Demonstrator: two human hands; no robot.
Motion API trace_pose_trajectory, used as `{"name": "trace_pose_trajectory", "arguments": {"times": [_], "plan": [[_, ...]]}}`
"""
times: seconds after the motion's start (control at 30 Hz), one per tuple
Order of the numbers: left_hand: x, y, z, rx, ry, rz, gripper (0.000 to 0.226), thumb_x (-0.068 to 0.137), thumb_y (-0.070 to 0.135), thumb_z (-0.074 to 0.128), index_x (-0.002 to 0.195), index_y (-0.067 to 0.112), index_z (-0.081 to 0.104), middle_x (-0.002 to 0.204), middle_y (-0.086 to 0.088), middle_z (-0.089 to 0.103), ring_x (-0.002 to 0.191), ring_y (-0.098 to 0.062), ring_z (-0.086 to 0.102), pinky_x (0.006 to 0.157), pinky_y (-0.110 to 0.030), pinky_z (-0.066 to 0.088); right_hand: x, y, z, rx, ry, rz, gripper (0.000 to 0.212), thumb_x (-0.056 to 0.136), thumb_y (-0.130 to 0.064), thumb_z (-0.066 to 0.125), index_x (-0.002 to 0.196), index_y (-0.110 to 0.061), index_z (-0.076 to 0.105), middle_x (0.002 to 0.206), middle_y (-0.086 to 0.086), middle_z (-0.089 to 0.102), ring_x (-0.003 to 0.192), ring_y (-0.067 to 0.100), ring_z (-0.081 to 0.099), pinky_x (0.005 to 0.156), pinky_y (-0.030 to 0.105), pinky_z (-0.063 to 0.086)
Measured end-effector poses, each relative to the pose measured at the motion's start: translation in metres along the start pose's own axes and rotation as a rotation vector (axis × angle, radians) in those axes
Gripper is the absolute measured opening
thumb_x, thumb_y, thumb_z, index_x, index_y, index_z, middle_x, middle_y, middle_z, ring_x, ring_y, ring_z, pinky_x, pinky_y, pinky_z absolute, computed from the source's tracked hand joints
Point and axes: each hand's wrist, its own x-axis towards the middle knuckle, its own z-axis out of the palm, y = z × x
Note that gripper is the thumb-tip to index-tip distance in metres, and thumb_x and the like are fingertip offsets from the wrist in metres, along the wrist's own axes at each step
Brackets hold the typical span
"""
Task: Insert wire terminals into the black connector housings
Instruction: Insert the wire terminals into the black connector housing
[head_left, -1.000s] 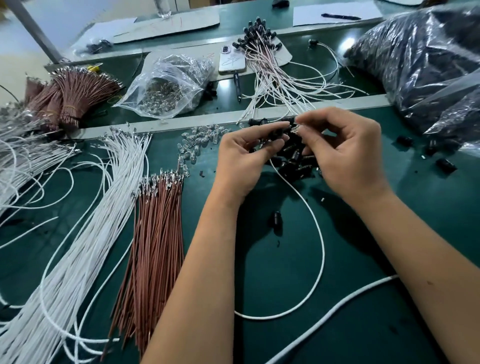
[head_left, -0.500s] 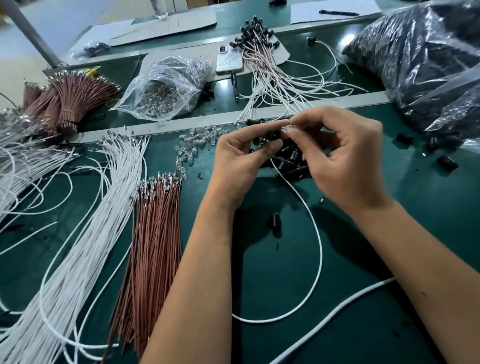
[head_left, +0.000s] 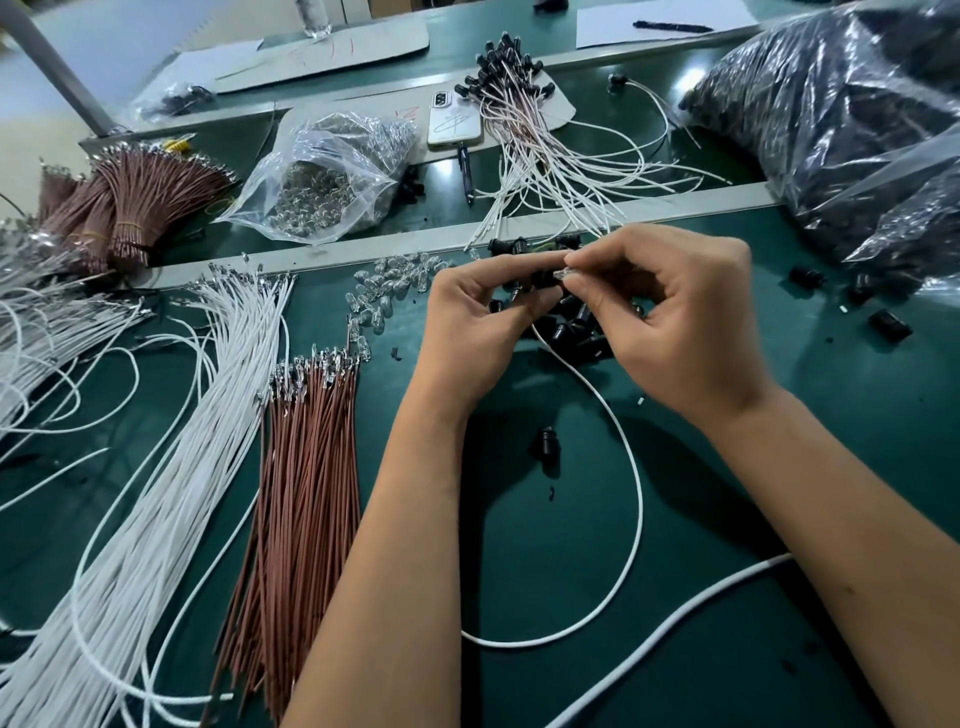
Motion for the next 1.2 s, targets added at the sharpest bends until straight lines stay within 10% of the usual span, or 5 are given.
{"name": "trace_pose_trajectory", "arguments": {"times": [0.4, 0.73, 1.2], "plan": [[-0.003, 0.009, -0.003, 0.402, -0.005, 0.021, 0.027, 0.082, 0.002, 0.08, 0.105, 0.016, 0.08, 0.091, -0.001, 0.078, 0.092, -0.03, 0.064, 0.09, -0.054, 0.049, 0.001, 0.006, -0.001, -0.016, -0.122, 0.067, 0.004, 0.086, -0.005, 0.081, 0.09, -0.004, 0.078, 0.078, 0.0, 0.072, 0.067, 0.011, 0.063, 0.065, 0.015, 0.046], [-0.005, 0.011, -0.001, 0.102, 0.038, -0.123, 0.022, 0.078, -0.01, 0.079, 0.1, -0.006, 0.074, 0.091, -0.017, 0.077, 0.086, -0.026, 0.076, 0.085, -0.034, 0.061, 0.001, 0.019, -0.002, 0.189, -0.135, 0.242, 0.007, 0.087, -0.006, 0.083, 0.093, -0.006, 0.079, 0.082, 0.003, 0.076, 0.07, 0.015, 0.071, 0.069, 0.034, 0.061], [-0.004, 0.012, 0.001, 0.043, 0.021, -0.105, 0.027, 0.078, -0.012, 0.077, 0.104, -0.006, 0.073, 0.09, -0.019, 0.077, 0.081, -0.024, 0.075, 0.083, -0.033, 0.061, 0.001, 0.022, -0.005, 0.327, -0.182, 0.288, 0.007, 0.089, -0.003, 0.079, 0.09, -0.008, 0.074, 0.069, 0.004, 0.07, 0.053, 0.018, 0.064, 0.054, 0.027, 0.053]]}}
